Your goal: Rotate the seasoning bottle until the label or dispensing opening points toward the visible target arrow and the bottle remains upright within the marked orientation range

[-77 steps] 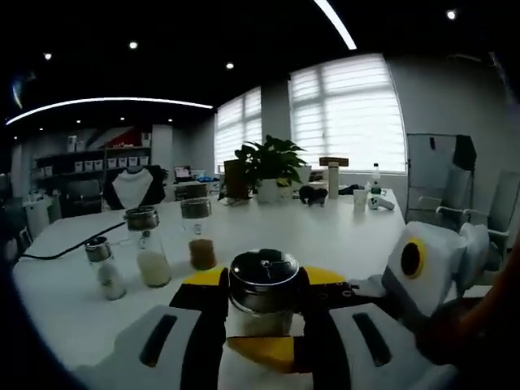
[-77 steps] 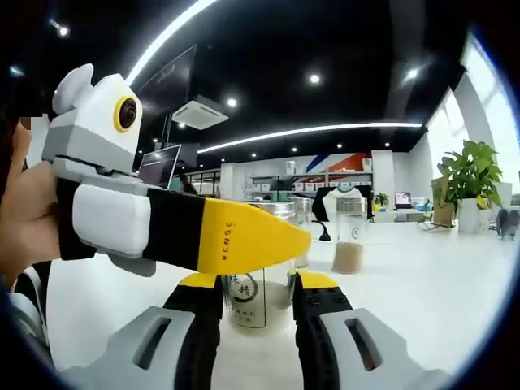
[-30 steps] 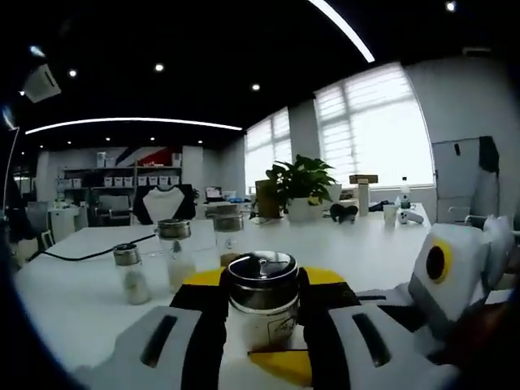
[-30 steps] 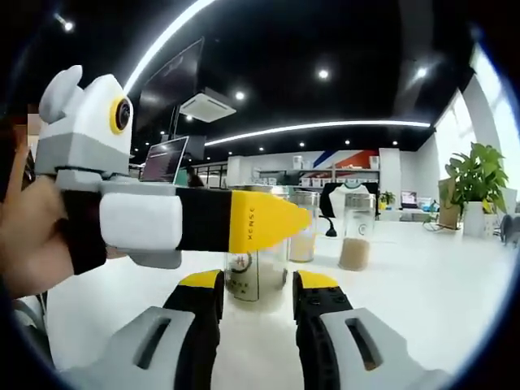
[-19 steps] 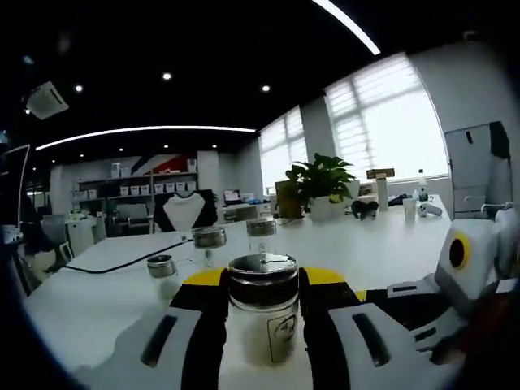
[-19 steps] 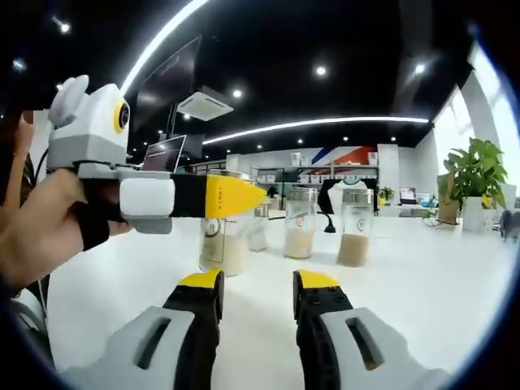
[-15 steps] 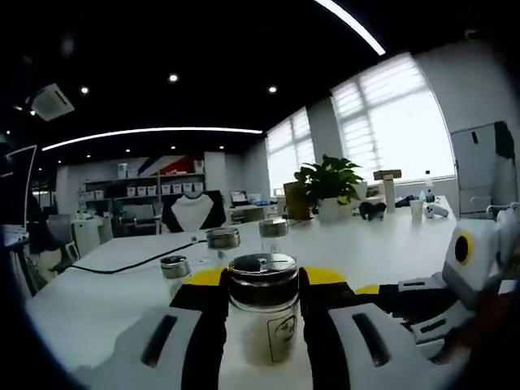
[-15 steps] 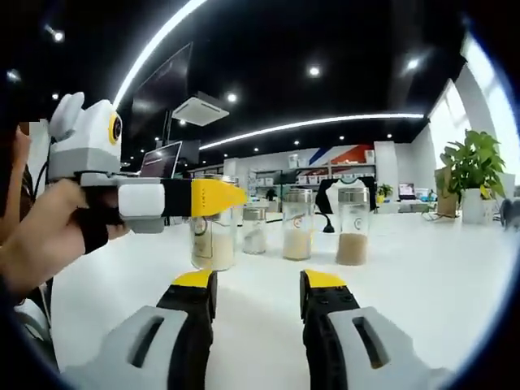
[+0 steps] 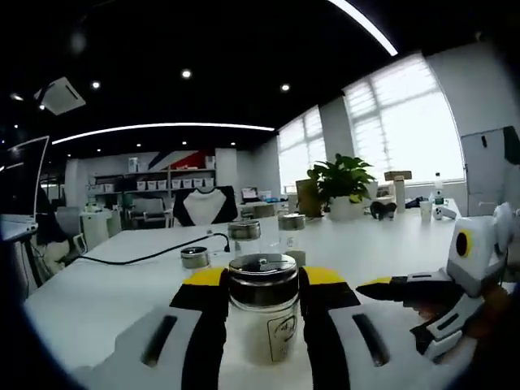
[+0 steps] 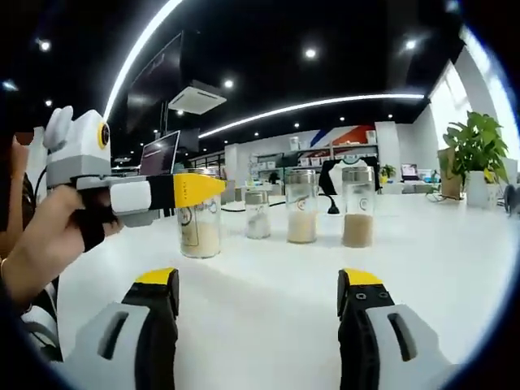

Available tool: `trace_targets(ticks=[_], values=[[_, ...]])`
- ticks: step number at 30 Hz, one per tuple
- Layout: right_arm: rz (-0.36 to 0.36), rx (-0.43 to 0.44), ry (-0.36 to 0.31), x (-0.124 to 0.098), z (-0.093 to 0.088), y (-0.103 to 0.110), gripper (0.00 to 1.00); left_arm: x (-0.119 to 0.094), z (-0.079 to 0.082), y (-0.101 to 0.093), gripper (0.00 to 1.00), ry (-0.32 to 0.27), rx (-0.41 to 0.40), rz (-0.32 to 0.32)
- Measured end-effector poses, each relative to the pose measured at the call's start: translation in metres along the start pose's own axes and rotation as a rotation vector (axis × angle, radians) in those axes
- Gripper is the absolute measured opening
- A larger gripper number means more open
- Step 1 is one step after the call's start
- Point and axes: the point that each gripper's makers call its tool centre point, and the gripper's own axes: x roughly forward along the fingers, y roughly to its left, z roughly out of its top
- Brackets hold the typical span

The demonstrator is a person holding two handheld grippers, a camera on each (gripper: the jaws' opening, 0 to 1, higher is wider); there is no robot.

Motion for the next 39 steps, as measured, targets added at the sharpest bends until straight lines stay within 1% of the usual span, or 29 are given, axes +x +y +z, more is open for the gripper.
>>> trace_targets(ticks=[2, 4, 10, 16, 21, 24, 26, 30, 36, 39], values=[[-0.007, 0.01, -0.001, 0.0, 0.0, -0.001, 0.81, -0.002, -0.001, 0.004, 0.36, 0.002, 0.001, 0.007], [-0.012, 0.012, 0.022, 0.0, -0.003, -0.003, 0.81, -0.004, -0.001, 0.007, 0.36, 0.003, 0.0, 0.015], [-0.033, 0.037, -0.002, -0.003, 0.001, -0.008, 0.81, -0.009, -0.004, 0.017, 0.36, 0.006, -0.001, 0.034], [-0.035, 0.035, 0.0, -0.003, 0.001, -0.008, 0.81, -0.015, -0.004, 0.032, 0.36, -0.008, -0.001, 0.067], [-0.04, 0.043, -0.004, -0.003, 0.001, -0.009, 0.81, -0.022, -0.006, 0.046, 0.36, -0.001, 0.003, 0.091], [-0.036, 0.025, 0.019, -0.002, -0.003, -0.008, 0.8, -0.027, -0.009, 0.055, 0.36, 0.0, 0.0, 0.104], [-0.035, 0.021, 0.019, -0.002, -0.003, -0.007, 0.8, -0.03, -0.013, 0.062, 0.36, 0.007, -0.02, 0.118], [-0.035, 0.022, 0.021, -0.002, -0.004, -0.008, 0.79, -0.034, -0.014, 0.071, 0.36, 0.004, -0.021, 0.134], [-0.039, 0.013, 0.029, -0.001, -0.005, -0.008, 0.78, -0.038, -0.016, 0.083, 0.36, 0.004, -0.026, 0.152], [-0.04, 0.012, 0.033, -0.001, -0.006, -0.008, 0.78, -0.039, -0.018, 0.084, 0.36, 0.005, -0.032, 0.147]])
